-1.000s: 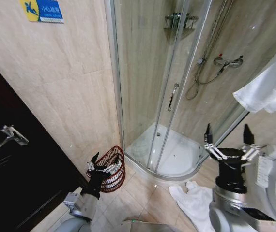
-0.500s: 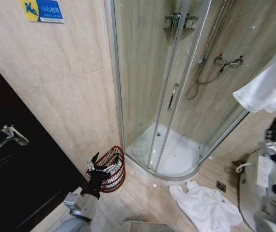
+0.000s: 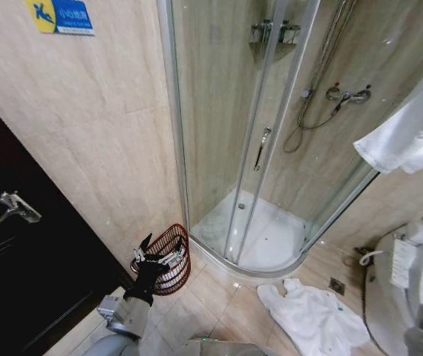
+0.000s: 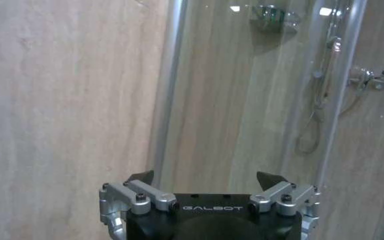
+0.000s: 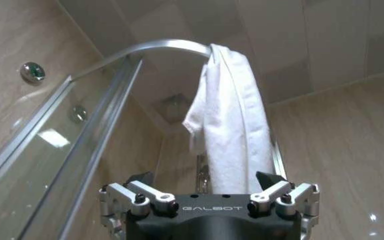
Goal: Discard the used towel into the hamper.
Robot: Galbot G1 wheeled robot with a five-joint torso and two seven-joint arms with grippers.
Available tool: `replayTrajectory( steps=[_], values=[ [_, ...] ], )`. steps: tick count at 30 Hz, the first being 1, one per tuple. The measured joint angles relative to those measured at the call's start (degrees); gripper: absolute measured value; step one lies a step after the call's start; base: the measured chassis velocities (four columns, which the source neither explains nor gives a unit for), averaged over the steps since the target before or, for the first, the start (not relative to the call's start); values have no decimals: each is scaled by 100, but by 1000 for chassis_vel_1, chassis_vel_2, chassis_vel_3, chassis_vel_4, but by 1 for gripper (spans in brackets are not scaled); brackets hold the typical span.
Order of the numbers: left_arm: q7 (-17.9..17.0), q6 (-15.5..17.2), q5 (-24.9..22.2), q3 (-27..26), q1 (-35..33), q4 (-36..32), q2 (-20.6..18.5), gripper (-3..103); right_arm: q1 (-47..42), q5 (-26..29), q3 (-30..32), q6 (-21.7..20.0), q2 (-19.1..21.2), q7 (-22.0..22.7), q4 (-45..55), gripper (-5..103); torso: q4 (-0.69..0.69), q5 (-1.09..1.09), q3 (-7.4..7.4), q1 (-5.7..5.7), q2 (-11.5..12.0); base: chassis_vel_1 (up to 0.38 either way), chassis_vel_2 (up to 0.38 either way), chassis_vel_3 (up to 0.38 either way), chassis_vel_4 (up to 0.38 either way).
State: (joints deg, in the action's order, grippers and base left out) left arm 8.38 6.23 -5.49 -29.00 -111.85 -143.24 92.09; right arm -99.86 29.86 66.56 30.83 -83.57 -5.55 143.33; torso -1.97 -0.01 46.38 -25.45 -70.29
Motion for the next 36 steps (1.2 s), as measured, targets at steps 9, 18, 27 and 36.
replayTrajectory(
  steps=[9, 18, 27, 36],
  values=[
    [-1, 3, 0, -1, 0, 1, 0, 100, -2, -23, -38, 2, -7, -24, -4, 100, 0, 0, 0, 0, 0, -238, -234, 240, 233],
    [0, 3, -1, 1, 0, 1, 2, 100, 57, -3, -88, 55, 48, -37, -9, 100, -1, 8, 0, -1, 0, -319, -317, 316, 317],
    [0, 3, -1, 1, 0, 1, 4, 100, 144, 130, 23, 68, 246, 34, -10, 100, -3, -3, 0, 0, 0, -76, -154, 157, 82],
    [-2, 3, -1, -2, 0, 1, -3, 100, 194, 230, 75, 72, 317, 58, -9, 100, 0, 0, 0, 0, 0, 97, 100, -26, 9]
  ],
)
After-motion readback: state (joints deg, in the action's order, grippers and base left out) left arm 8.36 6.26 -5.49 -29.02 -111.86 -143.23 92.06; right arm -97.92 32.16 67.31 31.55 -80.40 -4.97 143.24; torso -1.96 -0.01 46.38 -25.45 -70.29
